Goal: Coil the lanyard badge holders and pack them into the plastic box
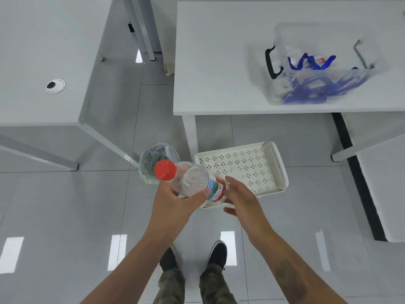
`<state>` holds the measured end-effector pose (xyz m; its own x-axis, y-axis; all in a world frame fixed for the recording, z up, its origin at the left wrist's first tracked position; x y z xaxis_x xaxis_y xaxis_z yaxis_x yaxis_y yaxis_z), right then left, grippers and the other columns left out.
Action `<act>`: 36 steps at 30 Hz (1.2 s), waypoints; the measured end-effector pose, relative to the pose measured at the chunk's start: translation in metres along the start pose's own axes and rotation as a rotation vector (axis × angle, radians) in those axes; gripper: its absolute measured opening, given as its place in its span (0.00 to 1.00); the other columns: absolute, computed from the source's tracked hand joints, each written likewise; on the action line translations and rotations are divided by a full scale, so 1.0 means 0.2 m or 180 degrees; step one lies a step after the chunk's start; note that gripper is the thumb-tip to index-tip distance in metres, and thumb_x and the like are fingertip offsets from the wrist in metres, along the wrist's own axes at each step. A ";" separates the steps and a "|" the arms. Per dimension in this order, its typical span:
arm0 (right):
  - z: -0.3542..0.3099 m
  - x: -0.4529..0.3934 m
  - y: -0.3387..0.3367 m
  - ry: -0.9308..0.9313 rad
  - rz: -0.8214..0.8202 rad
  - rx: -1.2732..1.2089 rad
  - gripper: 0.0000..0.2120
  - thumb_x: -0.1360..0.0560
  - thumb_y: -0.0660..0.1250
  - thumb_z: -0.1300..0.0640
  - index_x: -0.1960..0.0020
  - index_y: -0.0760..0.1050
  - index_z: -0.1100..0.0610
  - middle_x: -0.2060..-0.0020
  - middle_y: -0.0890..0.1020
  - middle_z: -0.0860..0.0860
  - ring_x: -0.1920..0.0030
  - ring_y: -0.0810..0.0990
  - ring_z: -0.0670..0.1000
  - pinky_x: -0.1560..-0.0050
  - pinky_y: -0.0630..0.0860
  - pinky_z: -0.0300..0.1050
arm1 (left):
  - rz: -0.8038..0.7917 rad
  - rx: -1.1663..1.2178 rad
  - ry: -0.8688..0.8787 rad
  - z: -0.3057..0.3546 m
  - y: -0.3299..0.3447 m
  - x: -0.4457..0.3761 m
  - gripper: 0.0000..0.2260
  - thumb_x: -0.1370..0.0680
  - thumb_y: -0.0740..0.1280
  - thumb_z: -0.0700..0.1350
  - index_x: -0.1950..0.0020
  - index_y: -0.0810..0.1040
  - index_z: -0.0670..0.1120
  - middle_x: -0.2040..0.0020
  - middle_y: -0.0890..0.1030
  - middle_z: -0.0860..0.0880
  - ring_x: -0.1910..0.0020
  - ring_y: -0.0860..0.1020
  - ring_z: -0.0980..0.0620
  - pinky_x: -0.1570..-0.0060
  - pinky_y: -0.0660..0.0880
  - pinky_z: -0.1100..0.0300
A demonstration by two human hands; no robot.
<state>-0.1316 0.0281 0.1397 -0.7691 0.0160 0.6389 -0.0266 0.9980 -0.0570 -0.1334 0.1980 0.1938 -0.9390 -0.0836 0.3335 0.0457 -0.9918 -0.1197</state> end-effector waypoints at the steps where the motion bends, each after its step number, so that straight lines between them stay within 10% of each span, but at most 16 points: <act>1: 0.00 -0.04 -0.02 -0.0077 -0.0045 0.0072 0.17 0.21 0.66 0.52 0.34 0.71 0.42 0.36 0.76 0.43 0.42 0.78 0.45 0.51 0.78 0.35 | 0.0025 -0.0026 0.0007 -0.01 0.03 -0.05 0.20 0.30 0.77 0.38 0.42 0.77 0.54 0.52 0.83 0.61 0.49 0.82 0.61 0.59 0.79 0.68; 8: 0.05 -0.45 -0.06 -0.0987 0.0303 0.1579 0.29 0.32 0.76 0.44 0.34 0.71 0.42 0.42 0.73 0.37 0.41 0.74 0.40 0.40 0.73 0.39 | 0.0049 -0.0425 0.0040 -0.23 0.22 -0.45 0.28 0.34 0.80 0.46 0.38 0.74 0.55 0.47 0.82 0.57 0.47 0.81 0.60 0.49 0.81 0.59; 15: 0.19 -0.87 0.00 -0.0766 0.0282 0.1782 0.27 0.35 0.71 0.35 0.39 0.71 0.40 0.46 0.77 0.36 0.45 0.78 0.42 0.40 0.77 0.47 | -0.0101 -0.1017 -0.0017 -0.47 0.33 -0.77 0.27 0.34 0.79 0.49 0.44 0.67 0.65 0.50 0.78 0.62 0.51 0.76 0.71 0.59 0.74 0.75; 28: 0.40 -1.19 0.06 -0.0773 0.0233 0.1743 0.22 0.34 0.68 0.36 0.43 0.74 0.44 0.52 0.82 0.40 0.50 0.81 0.43 0.48 0.81 0.49 | -0.0211 -0.2137 0.0435 -0.65 0.33 -0.99 0.30 0.34 0.77 0.56 0.35 0.67 0.57 0.45 0.76 0.60 0.45 0.74 0.57 0.45 0.72 0.61; 36: 0.38 -1.13 0.05 -0.0744 0.0124 0.1703 0.32 0.32 0.75 0.41 0.32 0.66 0.42 0.38 0.75 0.39 0.42 0.77 0.42 0.38 0.77 0.46 | -0.0117 -0.2081 0.0263 -0.69 0.28 -0.95 0.39 0.36 0.79 0.58 0.30 0.63 0.61 0.36 0.73 0.60 0.36 0.73 0.55 0.36 0.74 0.52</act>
Point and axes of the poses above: each hand's wrist, its own x-axis away from the middle knuckle, its own y-axis out of the palm, z = x × y, the point moved 2 cm from there along -x, towards the middle knuckle
